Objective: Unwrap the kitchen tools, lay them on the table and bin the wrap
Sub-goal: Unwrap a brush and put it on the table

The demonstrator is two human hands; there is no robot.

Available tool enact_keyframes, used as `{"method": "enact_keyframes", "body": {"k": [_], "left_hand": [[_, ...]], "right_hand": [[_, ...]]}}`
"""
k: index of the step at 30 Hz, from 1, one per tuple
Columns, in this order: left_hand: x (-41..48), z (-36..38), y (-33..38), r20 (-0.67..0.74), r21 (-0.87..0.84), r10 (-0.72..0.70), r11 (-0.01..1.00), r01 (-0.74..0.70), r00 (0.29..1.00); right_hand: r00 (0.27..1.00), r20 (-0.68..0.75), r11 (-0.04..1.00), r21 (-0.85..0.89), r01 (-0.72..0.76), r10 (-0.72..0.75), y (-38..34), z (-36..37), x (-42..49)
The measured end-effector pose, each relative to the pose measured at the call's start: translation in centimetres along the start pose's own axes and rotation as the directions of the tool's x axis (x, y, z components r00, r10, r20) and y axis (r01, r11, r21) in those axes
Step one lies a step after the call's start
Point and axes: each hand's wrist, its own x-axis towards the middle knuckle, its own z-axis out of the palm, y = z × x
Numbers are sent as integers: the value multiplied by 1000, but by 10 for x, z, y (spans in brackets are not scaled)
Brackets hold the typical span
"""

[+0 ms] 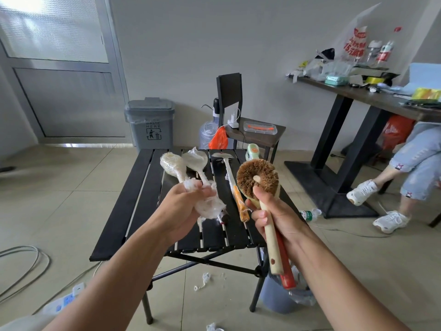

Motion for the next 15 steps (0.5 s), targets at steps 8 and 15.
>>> {"method": "enact_keyframes", "body": {"k": [8,15], "left_hand": [[3,17,-3,140,-332,-120,930,161,983],[2,13,3,112,-392,-75,913,113,991]], "right_hand": [[999,-51,998,-55,5,-8,19,17,3],[998,-2,998,31,-58,58,29,27,-1]]}}
